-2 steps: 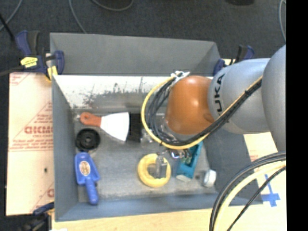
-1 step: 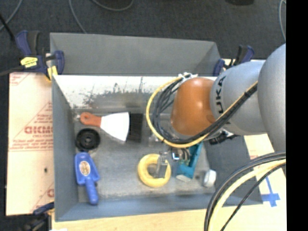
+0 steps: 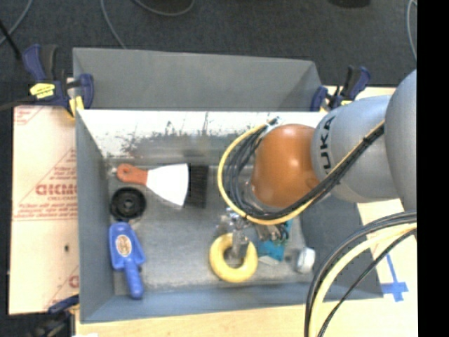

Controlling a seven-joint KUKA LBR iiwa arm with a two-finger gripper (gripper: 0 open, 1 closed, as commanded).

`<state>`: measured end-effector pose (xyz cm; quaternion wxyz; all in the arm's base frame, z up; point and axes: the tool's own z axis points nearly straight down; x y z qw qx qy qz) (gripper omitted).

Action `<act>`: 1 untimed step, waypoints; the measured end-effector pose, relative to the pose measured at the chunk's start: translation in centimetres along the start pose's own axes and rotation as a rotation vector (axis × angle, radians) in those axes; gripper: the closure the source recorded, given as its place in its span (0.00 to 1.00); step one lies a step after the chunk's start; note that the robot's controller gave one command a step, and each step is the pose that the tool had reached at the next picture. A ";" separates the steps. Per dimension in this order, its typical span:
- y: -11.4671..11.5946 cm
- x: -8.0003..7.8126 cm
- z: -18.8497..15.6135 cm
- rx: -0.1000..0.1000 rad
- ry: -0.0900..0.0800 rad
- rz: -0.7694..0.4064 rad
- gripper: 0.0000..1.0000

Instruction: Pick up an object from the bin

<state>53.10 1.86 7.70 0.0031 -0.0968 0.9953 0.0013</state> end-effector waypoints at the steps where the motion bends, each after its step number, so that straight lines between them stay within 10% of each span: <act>1: 0.0 0.0 0.0 0.000 0.000 0.002 1.00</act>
Offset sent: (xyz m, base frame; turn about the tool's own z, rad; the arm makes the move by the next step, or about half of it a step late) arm 0.0000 0.0000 0.0000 0.0000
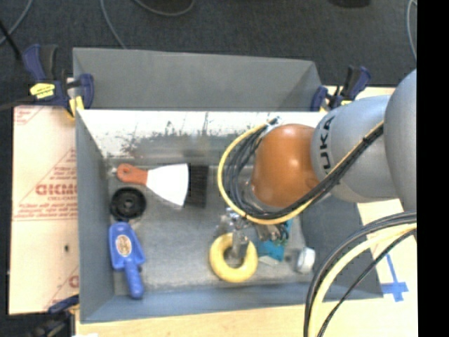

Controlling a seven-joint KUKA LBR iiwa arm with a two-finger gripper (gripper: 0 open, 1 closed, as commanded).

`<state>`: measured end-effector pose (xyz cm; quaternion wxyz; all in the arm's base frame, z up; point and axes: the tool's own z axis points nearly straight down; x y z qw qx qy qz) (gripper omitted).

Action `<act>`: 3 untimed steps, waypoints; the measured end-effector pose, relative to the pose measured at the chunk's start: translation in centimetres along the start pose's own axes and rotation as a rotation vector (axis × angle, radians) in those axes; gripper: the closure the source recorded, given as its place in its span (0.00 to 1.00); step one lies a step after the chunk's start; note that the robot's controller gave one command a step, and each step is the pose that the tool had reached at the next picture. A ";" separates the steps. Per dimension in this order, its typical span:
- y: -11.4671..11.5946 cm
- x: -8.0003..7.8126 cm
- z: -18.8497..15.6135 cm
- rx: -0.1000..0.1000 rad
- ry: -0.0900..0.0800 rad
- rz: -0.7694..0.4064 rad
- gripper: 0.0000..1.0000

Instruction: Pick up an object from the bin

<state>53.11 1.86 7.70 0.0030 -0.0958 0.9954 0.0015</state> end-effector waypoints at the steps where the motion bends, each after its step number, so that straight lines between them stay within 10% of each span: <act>1: 0.0 0.0 0.0 0.000 0.000 0.002 1.00; 3: 0.0 0.0 0.0 0.000 0.000 0.004 1.00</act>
Offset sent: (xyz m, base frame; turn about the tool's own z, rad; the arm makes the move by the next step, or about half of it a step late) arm 0.0000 0.0000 0.0000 0.0000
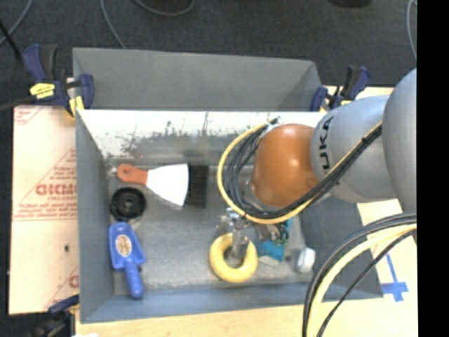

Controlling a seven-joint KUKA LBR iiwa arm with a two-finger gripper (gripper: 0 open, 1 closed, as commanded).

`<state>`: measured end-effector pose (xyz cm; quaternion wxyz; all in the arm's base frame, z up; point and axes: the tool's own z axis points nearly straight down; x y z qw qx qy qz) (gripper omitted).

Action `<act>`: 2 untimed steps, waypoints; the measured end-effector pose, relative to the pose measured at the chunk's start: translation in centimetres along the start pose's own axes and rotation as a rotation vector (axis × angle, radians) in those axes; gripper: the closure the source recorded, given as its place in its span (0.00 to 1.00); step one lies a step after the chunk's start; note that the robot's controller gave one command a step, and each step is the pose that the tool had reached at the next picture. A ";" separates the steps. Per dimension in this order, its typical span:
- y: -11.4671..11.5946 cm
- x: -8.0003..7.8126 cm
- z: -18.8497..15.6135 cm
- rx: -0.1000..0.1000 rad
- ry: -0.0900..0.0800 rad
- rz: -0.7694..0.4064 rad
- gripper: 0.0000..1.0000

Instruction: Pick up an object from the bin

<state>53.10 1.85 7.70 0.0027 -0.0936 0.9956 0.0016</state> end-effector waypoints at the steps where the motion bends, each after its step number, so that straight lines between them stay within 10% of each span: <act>1: 0.0 0.0 0.0 0.000 0.000 0.000 1.00; 2: -0.4 -0.3 -8.0 0.001 -0.003 -0.007 1.00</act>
Offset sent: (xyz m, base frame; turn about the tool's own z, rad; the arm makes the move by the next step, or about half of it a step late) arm 0.0022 -0.0028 0.0801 -0.0123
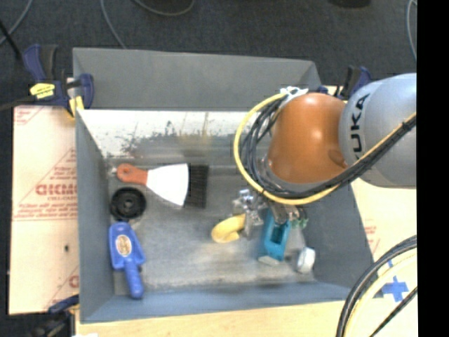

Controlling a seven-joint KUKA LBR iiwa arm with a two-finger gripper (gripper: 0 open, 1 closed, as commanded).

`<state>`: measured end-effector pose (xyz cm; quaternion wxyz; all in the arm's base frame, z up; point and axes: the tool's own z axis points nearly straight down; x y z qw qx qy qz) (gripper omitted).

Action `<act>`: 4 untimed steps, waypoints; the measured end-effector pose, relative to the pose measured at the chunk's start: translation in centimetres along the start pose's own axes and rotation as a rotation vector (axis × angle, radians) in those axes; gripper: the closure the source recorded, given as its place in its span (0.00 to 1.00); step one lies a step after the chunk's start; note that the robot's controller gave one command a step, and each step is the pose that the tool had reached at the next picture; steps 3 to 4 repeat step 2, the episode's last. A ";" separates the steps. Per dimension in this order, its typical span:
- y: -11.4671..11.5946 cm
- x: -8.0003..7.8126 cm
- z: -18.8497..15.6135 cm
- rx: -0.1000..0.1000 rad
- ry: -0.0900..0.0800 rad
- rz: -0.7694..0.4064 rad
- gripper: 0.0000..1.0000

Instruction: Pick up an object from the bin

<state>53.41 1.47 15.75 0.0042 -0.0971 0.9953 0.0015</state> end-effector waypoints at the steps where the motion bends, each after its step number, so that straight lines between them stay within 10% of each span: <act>1: 0.0 0.0 0.0 -0.001 0.000 0.000 1.00; 4: -0.4 -0.4 -4.5 -0.001 0.006 0.000 1.00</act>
Offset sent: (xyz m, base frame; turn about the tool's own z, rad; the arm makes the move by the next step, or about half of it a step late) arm 0.0122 -0.0083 0.1061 0.0003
